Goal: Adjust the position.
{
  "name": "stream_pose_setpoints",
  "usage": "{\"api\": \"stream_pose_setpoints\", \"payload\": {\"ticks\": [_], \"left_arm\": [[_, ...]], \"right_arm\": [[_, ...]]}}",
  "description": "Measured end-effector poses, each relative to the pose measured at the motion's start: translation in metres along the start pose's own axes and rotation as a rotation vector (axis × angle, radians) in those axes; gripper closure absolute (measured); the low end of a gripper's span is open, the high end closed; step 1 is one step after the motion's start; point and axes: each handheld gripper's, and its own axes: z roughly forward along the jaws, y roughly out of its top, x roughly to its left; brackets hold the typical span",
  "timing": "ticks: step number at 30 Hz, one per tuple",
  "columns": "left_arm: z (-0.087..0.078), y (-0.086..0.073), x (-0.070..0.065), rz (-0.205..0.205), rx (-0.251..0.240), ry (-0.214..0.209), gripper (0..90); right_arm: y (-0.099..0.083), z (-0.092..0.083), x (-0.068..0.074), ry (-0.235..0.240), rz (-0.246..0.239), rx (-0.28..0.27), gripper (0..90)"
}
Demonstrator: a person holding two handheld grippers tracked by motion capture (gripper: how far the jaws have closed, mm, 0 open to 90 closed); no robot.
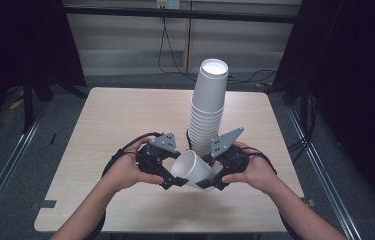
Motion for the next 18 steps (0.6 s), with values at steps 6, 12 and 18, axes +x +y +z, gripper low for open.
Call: {"api": "stream_pose_setpoints", "payload": {"ticks": [6, 12, 18], "left_arm": [[-0.0047, 0.0003, -0.0004, -0.003, 0.006, 0.004, 14.1], [-0.0084, 0.0011, -0.0002, 0.004, 0.014, 0.015, 15.3], [-0.0081, 0.0004, -0.0003, -0.003, 0.019, 0.014, 15.0]], "right_arm": [[0.0024, 0.0023, -0.0008, 0.004, -0.001, -0.003, 23.7], [0.0053, 0.0041, -0.0014, 0.003, 0.002, -0.008, 23.2], [0.0058, 0.0058, -0.0028, 0.012, -0.001, -0.005, 23.1]]}}
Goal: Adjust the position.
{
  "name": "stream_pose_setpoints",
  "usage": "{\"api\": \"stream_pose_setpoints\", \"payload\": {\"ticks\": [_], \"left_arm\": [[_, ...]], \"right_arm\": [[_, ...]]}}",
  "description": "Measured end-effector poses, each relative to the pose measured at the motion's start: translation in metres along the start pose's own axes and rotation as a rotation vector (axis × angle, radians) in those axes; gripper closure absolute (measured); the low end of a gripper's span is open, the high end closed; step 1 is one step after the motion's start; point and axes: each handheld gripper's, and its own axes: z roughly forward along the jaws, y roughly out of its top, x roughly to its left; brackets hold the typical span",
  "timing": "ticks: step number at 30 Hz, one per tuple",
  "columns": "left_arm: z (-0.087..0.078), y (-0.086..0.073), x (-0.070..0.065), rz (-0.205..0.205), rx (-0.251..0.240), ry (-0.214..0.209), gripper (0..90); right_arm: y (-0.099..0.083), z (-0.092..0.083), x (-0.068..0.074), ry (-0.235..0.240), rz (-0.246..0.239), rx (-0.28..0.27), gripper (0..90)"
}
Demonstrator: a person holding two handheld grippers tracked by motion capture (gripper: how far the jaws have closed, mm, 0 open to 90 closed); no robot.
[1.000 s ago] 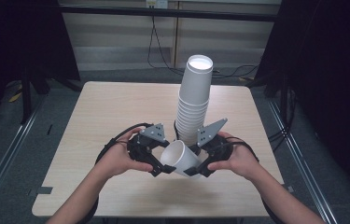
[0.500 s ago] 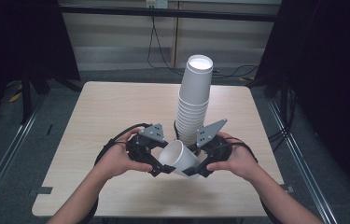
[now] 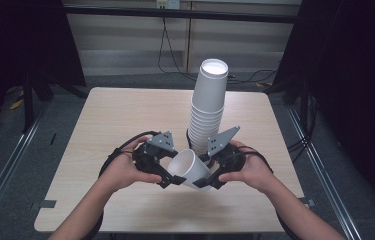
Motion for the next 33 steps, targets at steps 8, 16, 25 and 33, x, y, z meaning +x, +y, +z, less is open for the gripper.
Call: {"api": "stream_pose_setpoints", "payload": {"ticks": [8, 16, 25, 33], "left_arm": [[0.002, 0.000, 0.000, -0.006, -0.029, -0.001, 11.9], [0.003, 0.001, 0.000, -0.002, -0.046, 0.002, 10.8], [-0.002, 0.003, -0.001, -0.005, -0.012, 0.017, 14.8], [-0.011, -0.005, 0.005, -0.015, 0.040, 0.073, 14.3]], "right_arm": [[0.000, 0.000, 0.000, 0.005, 0.004, 0.002, 22.3], [0.001, 0.001, 0.000, 0.003, 0.015, 0.012, 22.0], [-0.003, 0.002, 0.001, -0.010, 0.029, -0.027, 21.8], [-0.019, -0.003, -0.003, -0.066, 0.067, -0.027, 18.3]]}}
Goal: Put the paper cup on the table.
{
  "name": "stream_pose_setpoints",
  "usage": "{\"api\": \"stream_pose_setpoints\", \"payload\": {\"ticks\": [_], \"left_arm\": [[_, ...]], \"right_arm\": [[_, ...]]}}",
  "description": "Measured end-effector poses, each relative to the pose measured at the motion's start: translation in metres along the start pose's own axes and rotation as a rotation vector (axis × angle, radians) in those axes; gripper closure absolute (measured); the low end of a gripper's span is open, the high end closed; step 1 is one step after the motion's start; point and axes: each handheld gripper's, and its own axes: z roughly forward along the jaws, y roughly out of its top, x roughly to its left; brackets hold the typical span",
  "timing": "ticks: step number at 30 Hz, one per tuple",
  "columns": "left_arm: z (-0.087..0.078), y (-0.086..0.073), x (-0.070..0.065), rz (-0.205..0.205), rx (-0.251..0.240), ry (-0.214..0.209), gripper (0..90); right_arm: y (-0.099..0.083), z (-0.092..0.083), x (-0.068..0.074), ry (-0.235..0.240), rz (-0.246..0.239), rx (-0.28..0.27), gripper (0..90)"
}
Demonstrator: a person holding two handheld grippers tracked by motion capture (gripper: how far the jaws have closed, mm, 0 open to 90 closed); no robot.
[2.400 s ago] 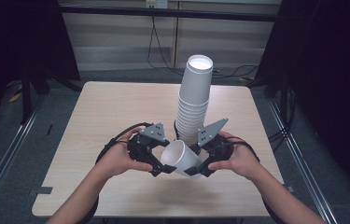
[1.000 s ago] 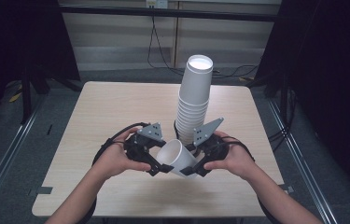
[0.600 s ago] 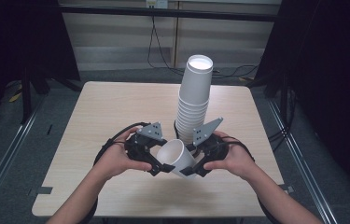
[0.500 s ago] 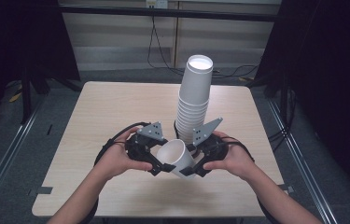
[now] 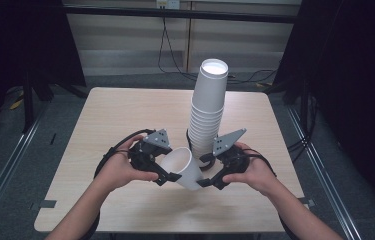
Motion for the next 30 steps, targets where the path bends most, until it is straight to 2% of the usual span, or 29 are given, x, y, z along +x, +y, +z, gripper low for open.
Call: {"api": "stream_pose_setpoints", "payload": {"ticks": [5, 8, 11, 15, 20, 23, 26, 30], "left_arm": [[-0.001, -0.003, 0.002, -0.003, 0.052, 0.059, 13.5], [-0.002, -0.006, 0.004, -0.016, 0.067, 0.065, 13.5], [-0.003, -0.010, 0.006, -0.027, 0.075, 0.085, 13.5], [-0.007, -0.016, 0.011, -0.046, 0.087, 0.104, 13.3], [-0.011, -0.021, 0.016, -0.046, 0.112, 0.124, 13.1], [-0.011, -0.025, 0.017, -0.060, 0.114, 0.134, 13.0], [-0.012, -0.028, 0.019, -0.070, 0.117, 0.139, 12.9], [-0.014, -0.031, 0.023, -0.073, 0.127, 0.144, 12.8]], "right_arm": [[-0.013, -0.001, -0.003, -0.026, 0.028, 0.010, 18.2], [-0.022, 0.001, -0.004, -0.043, 0.037, 0.033, 18.2], [-0.030, 0.003, -0.005, -0.057, 0.046, 0.033, 18.2], [-0.041, 0.007, -0.006, -0.087, 0.054, 0.070, 18.3], [-0.058, 0.012, -0.008, -0.138, 0.074, 0.089, 18.5], [-0.067, 0.013, -0.009, -0.134, 0.093, 0.086, 18.5], [-0.075, 0.016, -0.008, -0.150, 0.085, 0.110, 18.6], [-0.085, 0.018, -0.007, -0.163, 0.095, 0.116, 18.6]]}}
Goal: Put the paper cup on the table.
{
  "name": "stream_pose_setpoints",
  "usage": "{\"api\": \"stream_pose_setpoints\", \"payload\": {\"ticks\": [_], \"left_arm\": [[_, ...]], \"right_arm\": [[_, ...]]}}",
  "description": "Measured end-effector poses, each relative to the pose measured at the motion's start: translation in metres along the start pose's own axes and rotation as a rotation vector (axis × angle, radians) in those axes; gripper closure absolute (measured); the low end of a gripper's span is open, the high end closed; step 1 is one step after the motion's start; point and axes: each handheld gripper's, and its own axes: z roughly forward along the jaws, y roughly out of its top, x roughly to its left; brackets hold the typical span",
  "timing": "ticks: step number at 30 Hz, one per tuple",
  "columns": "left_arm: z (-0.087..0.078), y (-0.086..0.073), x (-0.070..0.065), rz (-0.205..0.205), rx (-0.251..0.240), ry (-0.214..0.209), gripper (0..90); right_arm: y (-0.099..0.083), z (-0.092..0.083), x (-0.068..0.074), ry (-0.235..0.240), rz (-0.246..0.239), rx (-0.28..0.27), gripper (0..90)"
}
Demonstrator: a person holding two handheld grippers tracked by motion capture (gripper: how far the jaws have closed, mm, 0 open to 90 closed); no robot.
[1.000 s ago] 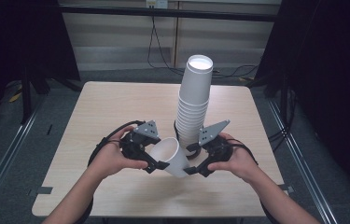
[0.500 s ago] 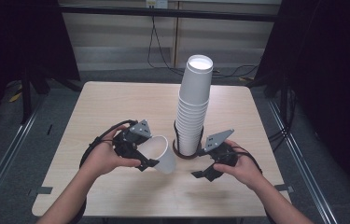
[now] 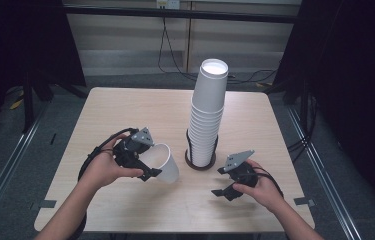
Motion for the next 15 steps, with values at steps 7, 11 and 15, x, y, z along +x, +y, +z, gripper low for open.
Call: {"api": "stream_pose_setpoints", "payload": {"ticks": [7, 11, 15], "left_arm": [[0.002, -0.003, 0.003, -0.012, 0.012, 0.013, 12.4], [0.002, -0.004, 0.007, -0.011, 0.025, 0.025, 12.3], [0.001, -0.006, 0.011, -0.025, 0.028, 0.026, 12.1]], "right_arm": [[-0.014, 0.002, 0.000, -0.021, 0.020, -0.006, 18.8], [-0.018, 0.003, -0.001, -0.035, 0.016, -0.008, 18.9], [-0.024, 0.005, -0.001, -0.041, 0.028, -0.008, 18.6]]}}
